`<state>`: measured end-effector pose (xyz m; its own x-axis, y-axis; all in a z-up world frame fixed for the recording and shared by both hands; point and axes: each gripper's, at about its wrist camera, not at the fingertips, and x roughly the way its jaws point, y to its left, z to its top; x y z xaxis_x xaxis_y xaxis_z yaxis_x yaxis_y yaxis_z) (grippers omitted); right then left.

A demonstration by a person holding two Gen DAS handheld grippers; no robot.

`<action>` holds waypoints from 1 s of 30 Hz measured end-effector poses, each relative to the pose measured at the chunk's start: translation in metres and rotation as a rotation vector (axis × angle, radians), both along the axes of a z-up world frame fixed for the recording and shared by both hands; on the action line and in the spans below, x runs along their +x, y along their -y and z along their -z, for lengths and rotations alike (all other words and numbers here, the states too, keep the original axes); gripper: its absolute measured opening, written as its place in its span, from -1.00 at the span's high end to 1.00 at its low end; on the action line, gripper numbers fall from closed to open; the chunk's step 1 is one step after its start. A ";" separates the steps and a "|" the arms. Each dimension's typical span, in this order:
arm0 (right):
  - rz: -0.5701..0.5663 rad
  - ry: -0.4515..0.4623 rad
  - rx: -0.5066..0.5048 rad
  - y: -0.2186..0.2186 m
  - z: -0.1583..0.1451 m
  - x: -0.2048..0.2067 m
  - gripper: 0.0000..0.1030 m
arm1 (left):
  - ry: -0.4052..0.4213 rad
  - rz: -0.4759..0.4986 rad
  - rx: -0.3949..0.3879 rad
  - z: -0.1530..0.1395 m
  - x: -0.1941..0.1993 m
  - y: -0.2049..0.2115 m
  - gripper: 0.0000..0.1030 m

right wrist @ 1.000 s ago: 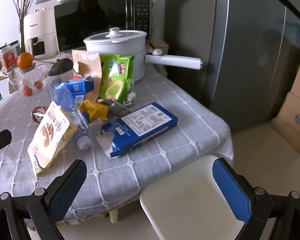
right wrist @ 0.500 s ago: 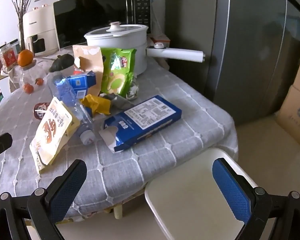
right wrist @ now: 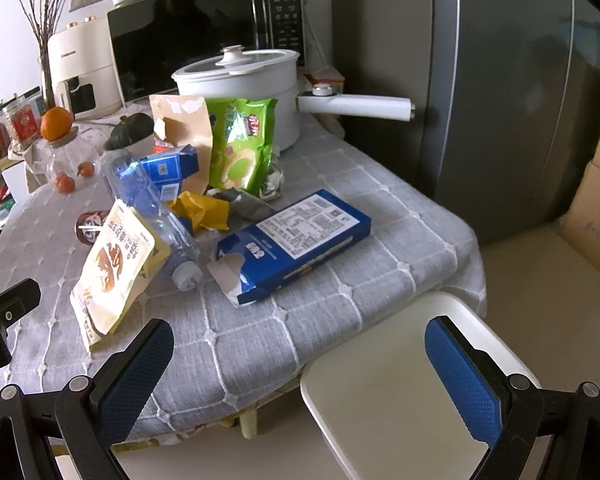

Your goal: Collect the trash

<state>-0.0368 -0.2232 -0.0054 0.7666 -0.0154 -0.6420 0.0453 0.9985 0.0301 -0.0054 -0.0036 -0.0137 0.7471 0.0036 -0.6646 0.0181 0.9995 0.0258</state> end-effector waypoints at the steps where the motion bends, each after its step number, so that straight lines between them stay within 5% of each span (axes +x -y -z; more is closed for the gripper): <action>1: -0.002 -0.001 -0.001 0.000 0.000 0.000 -1.00 | 0.000 0.000 0.000 0.000 0.000 0.000 -1.00; 30: 0.004 -0.020 0.015 0.002 0.004 0.005 -1.00 | -0.019 0.003 -0.005 0.000 0.000 0.000 -1.00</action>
<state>-0.0315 -0.2256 -0.0098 0.7537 -0.0094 -0.6572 0.0505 0.9978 0.0437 -0.0054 -0.0037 -0.0136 0.7343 -0.0020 -0.6788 0.0216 0.9996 0.0204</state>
